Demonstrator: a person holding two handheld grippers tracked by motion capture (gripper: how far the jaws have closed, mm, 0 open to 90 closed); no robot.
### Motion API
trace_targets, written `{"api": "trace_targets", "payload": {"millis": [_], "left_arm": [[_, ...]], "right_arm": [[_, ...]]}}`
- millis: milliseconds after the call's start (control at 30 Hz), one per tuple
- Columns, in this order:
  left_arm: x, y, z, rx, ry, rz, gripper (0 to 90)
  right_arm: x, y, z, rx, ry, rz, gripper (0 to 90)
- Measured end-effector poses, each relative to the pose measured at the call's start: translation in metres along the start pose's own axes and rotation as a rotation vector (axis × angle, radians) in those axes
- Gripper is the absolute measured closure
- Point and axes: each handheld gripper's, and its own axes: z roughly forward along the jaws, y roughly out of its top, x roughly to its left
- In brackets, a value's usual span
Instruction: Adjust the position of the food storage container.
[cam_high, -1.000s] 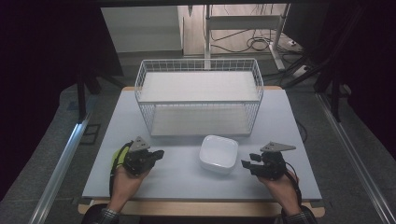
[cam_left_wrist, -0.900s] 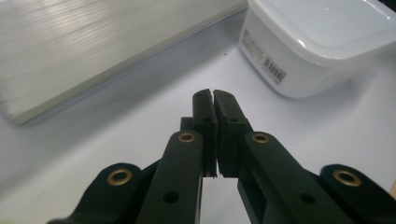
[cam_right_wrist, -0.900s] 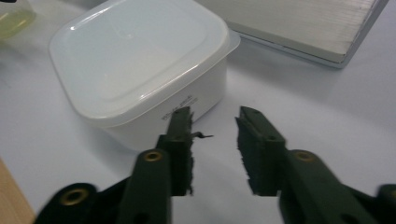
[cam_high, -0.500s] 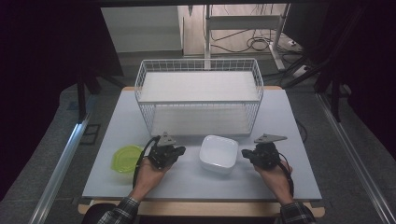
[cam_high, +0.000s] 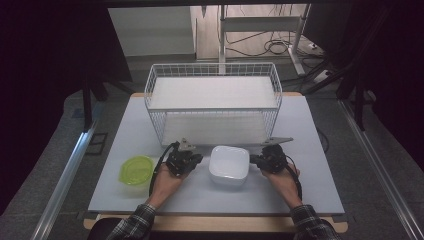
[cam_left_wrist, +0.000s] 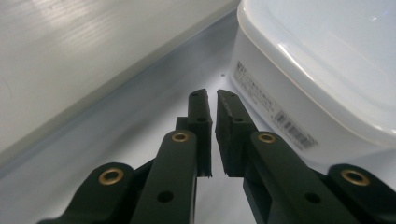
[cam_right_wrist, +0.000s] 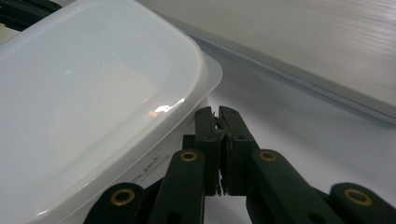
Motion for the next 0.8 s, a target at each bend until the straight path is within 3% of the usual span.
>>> {"api": "trace_targets", "payload": {"millis": [133,267,333,400,700,800], "left_arm": [[-0.001,-0.003,-0.001,0.052,-0.004,0.027,83.4],[-0.002,-0.006,-0.004,0.073,0.008,0.045,84.0],[-0.002,-0.008,-0.007,0.079,0.003,0.020,84.0],[-0.001,-0.008,-0.008,0.080,0.006,0.022,84.6],[0.001,-0.007,-0.008,0.070,0.017,0.019,84.7],[0.001,-0.009,-0.021,0.048,0.016,-0.023,80.4]], "right_arm": [[0.014,0.003,0.007,0.013,0.046,-0.023,85.3],[0.023,0.003,0.011,0.022,0.051,-0.051,85.3],[0.027,0.003,0.011,0.027,0.073,-0.047,86.5],[0.030,0.003,0.011,0.034,0.083,-0.048,86.9],[0.036,0.001,0.007,0.040,0.071,-0.058,83.6],[0.034,0.001,-0.001,0.019,0.031,-0.080,77.4]]}}
